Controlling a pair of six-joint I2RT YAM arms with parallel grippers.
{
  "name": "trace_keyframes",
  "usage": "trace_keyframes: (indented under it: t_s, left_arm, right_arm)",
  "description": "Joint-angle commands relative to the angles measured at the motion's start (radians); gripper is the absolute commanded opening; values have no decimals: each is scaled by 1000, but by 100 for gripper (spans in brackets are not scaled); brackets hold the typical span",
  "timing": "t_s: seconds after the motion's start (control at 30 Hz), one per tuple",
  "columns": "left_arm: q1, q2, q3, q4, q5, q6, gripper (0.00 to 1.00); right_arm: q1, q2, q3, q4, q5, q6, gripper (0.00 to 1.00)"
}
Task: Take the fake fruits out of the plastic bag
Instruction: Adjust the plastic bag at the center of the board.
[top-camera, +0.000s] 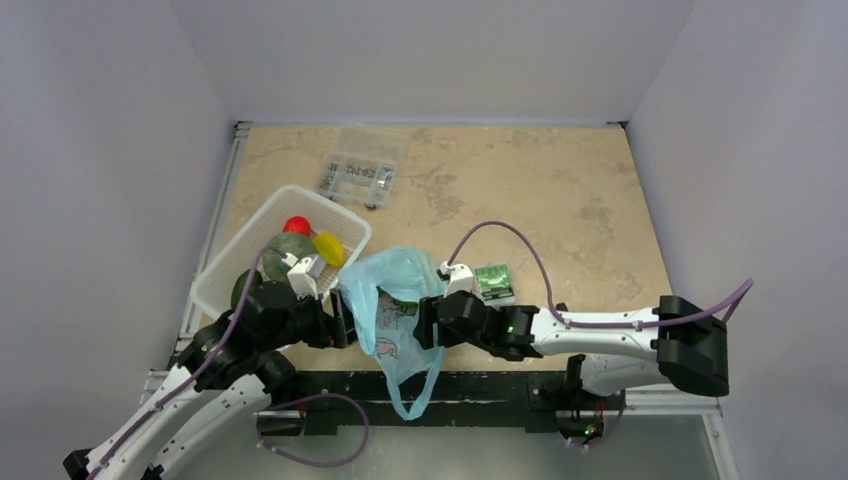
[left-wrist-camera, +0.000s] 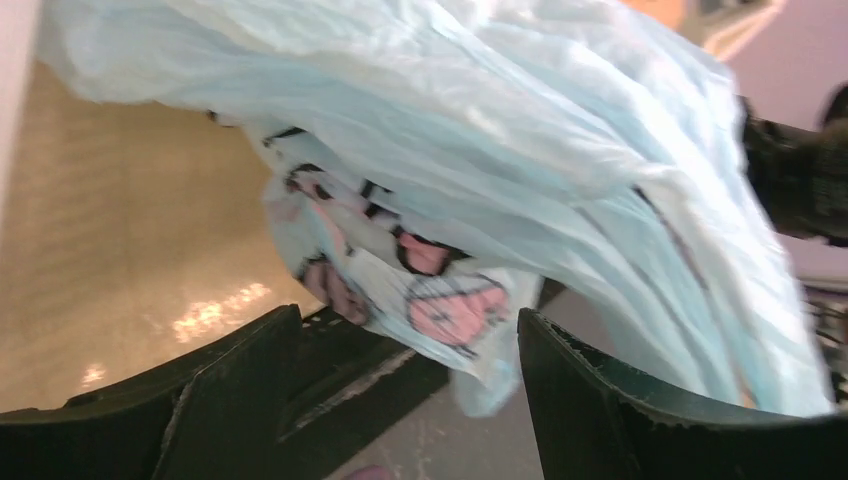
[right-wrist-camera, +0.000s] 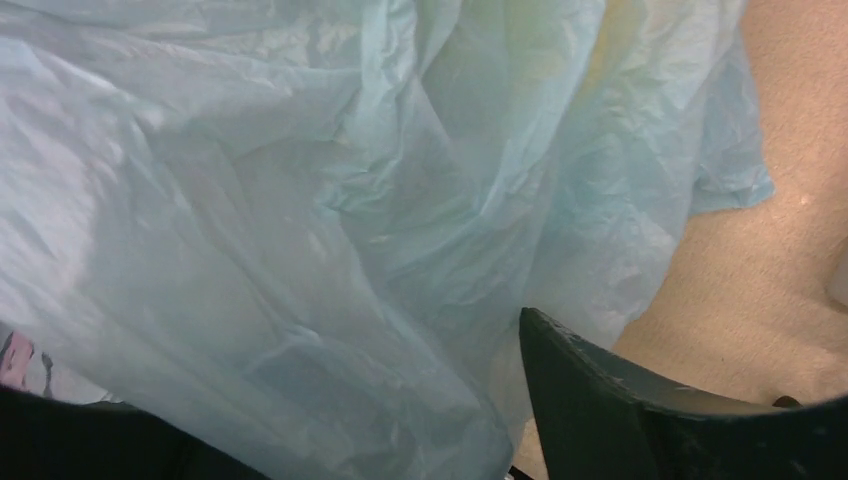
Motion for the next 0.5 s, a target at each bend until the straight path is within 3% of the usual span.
trace_keyframes:
  t_s: [0.0, 0.07, 0.13, 0.17, 0.2, 0.27, 0.33, 0.43, 0.47]
  left_arm:
    - [-5, -74, 6, 83, 214, -96, 79]
    - [-19, -60, -14, 164, 289, -126, 79]
    - [-71, -25, -14, 205, 269, -128, 79]
    - [-113, -3, -6, 207, 228, -115, 77]
    - [-154, 39, 11, 204, 174, -103, 74]
    - [-227, 116, 39, 219, 93, -93, 62]
    - [-304, 187, 76, 232, -2, -97, 51]
    - [-406, 268, 110, 275, -187, -75, 43]
    - [-421, 298, 120, 268, -257, -79, 35]
  right_arm:
    - [29, -11, 59, 9, 53, -18, 79]
    - [40, -20, 56, 34, 44, -26, 88]
    - [48, -23, 56, 52, 44, -32, 88]
    - [50, -22, 55, 62, 44, -37, 81]
    - [52, -19, 55, 68, 46, -38, 68]
    - [52, -12, 57, 66, 52, -35, 51]
    - [54, -10, 67, 62, 54, -35, 37]
    - [57, -17, 82, 45, 57, -40, 20]
    - [58, -25, 83, 43, 61, -40, 14]
